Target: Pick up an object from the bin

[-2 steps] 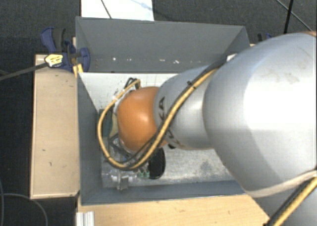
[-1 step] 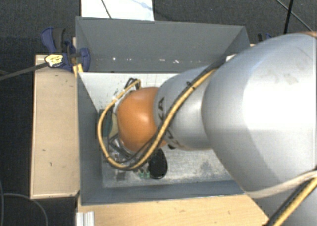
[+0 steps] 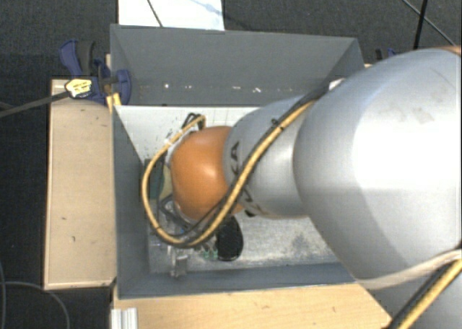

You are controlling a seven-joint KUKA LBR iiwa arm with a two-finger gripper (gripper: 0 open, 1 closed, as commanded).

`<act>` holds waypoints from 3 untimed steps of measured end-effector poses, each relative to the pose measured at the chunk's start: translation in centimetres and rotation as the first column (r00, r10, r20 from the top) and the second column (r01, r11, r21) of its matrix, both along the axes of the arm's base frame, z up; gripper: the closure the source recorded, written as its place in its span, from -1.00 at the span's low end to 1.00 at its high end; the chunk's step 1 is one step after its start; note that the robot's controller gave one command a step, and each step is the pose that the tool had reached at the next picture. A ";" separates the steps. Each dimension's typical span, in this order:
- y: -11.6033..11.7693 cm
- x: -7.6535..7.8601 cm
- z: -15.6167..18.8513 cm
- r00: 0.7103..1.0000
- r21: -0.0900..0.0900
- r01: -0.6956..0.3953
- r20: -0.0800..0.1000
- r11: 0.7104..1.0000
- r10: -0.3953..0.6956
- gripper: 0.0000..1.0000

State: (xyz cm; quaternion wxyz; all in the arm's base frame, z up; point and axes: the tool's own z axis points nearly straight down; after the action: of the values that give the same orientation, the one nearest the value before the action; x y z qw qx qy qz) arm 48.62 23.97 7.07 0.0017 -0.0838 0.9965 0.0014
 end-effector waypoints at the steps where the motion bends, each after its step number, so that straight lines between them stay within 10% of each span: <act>1: -10.1 2.2 -0.1 0.994 -0.007 -0.106 -0.006 0.994 0.106 -1.00; 3: -18.9 3.8 0.5 0.958 -0.005 -0.287 0.001 0.958 0.287 -1.00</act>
Offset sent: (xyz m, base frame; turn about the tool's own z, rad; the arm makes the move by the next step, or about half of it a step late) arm 0.0211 -0.0957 -0.0007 -0.1133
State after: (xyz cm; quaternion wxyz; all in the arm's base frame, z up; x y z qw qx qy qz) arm 52.44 5.02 7.53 0.0023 -0.2272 0.9738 -0.0006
